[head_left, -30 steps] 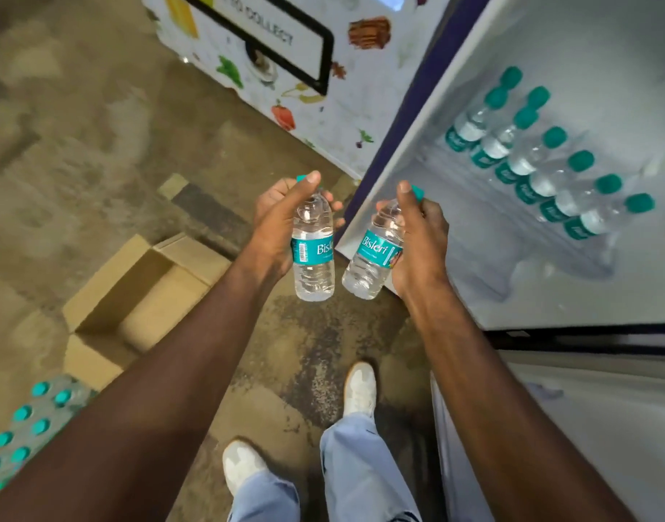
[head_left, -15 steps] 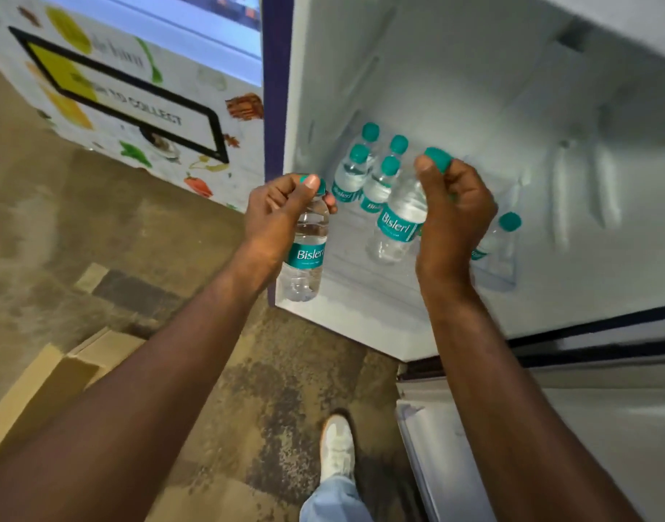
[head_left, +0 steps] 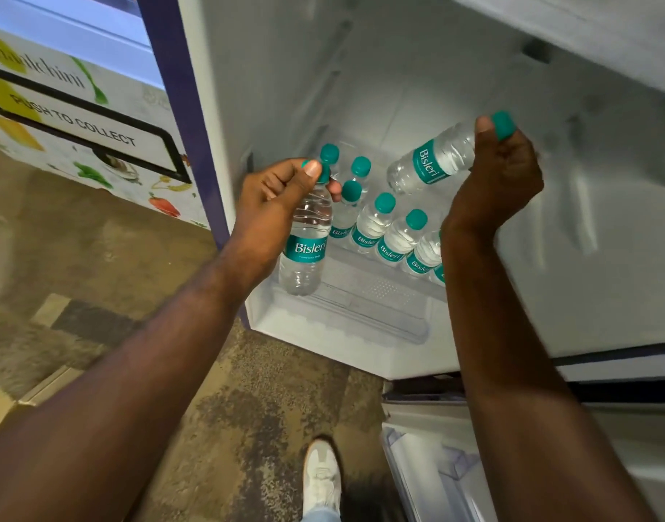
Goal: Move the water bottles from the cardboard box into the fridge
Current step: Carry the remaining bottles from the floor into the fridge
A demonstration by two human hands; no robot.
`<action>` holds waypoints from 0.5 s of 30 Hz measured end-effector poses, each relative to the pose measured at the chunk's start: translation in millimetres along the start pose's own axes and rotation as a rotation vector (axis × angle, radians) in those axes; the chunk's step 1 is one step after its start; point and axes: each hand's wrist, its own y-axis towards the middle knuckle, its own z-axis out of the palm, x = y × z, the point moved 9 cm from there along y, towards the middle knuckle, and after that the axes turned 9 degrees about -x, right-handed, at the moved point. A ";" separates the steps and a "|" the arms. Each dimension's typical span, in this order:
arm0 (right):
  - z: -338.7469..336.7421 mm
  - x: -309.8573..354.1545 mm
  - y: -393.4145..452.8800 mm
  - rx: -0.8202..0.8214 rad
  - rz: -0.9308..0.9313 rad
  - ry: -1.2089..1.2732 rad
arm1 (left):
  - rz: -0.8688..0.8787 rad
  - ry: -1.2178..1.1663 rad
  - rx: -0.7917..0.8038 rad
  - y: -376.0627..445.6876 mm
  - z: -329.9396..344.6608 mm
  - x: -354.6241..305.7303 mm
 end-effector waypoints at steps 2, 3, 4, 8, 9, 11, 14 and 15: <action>14.9 -5.0 1.4 0.079 -0.040 -0.061 | -0.009 -0.006 0.003 3.3 3.5 2.9; 23.5 -8.5 0.5 0.129 -0.056 -0.092 | -0.013 -0.011 0.006 4.8 5.1 4.1; 31.8 -12.1 -0.9 0.183 -0.066 -0.124 | -0.019 -0.016 0.006 6.7 6.7 5.5; 60.9 -31.6 -12.7 0.379 -0.080 -0.266 | -0.028 -0.020 -0.012 10.7 9.8 6.9; 65.6 -37.2 -15.4 0.419 -0.072 -0.303 | -0.030 -0.022 -0.015 11.2 11.1 7.4; 72.6 -47.1 -20.7 0.495 -0.049 -0.358 | -0.033 -0.022 -0.015 11.4 13.6 7.4; 80.5 -56.0 -30.1 0.600 -0.036 -0.407 | -0.034 -0.018 -0.015 12.2 14.4 7.0; 83.2 -58.3 -33.1 0.631 -0.037 -0.426 | -0.034 -0.019 -0.017 12.6 14.0 7.0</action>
